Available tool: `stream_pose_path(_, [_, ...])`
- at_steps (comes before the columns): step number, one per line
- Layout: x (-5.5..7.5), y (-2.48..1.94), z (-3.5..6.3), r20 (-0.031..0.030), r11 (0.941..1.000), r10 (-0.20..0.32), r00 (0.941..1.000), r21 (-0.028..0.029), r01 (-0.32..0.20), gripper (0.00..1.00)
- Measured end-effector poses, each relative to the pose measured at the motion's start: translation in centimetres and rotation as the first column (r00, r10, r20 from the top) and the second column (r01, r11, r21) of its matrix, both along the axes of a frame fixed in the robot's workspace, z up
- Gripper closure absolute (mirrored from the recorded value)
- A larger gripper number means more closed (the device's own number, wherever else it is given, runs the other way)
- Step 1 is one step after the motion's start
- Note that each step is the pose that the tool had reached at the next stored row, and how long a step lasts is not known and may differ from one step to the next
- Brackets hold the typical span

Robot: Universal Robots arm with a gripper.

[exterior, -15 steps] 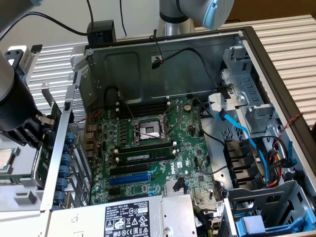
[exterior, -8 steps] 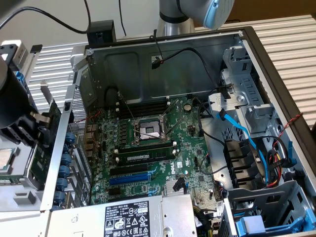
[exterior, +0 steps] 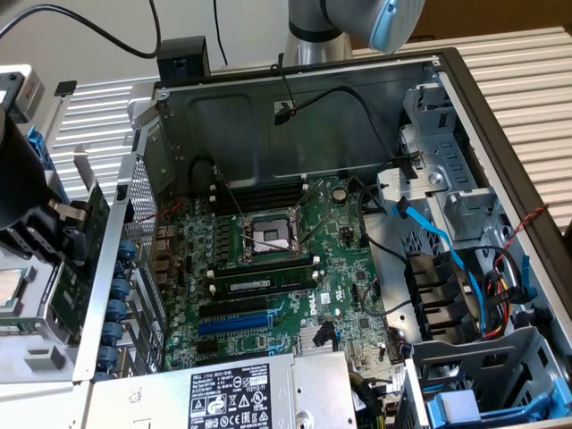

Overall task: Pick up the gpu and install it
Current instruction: 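Pick up the gpu and move the gpu toward the slot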

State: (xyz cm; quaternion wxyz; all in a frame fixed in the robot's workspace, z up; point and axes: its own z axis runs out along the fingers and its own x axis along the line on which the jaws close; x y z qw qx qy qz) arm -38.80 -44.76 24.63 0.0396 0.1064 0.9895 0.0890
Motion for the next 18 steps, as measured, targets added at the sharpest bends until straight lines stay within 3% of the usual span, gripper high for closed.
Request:
stream_pose_path(5, [0.01,-0.10,-0.10,-0.0008,0.9998,-0.018,0.9998,-0.0055,0.018,0.71])
stream_pose_path(12, [0.01,-0.30,-0.20,-0.0030,0.9991,-0.037,0.9993,-0.0221,0.037,0.71])
stream_pose_path(14, [0.01,-0.35,-0.21,-0.0057,0.9987,-0.042,0.9991,-0.0274,0.042,0.71])
stream_pose_path(18, [0.02,-0.43,-0.27,-0.0181,0.9983,-0.047,0.9987,-0.0349,0.047,0.71])
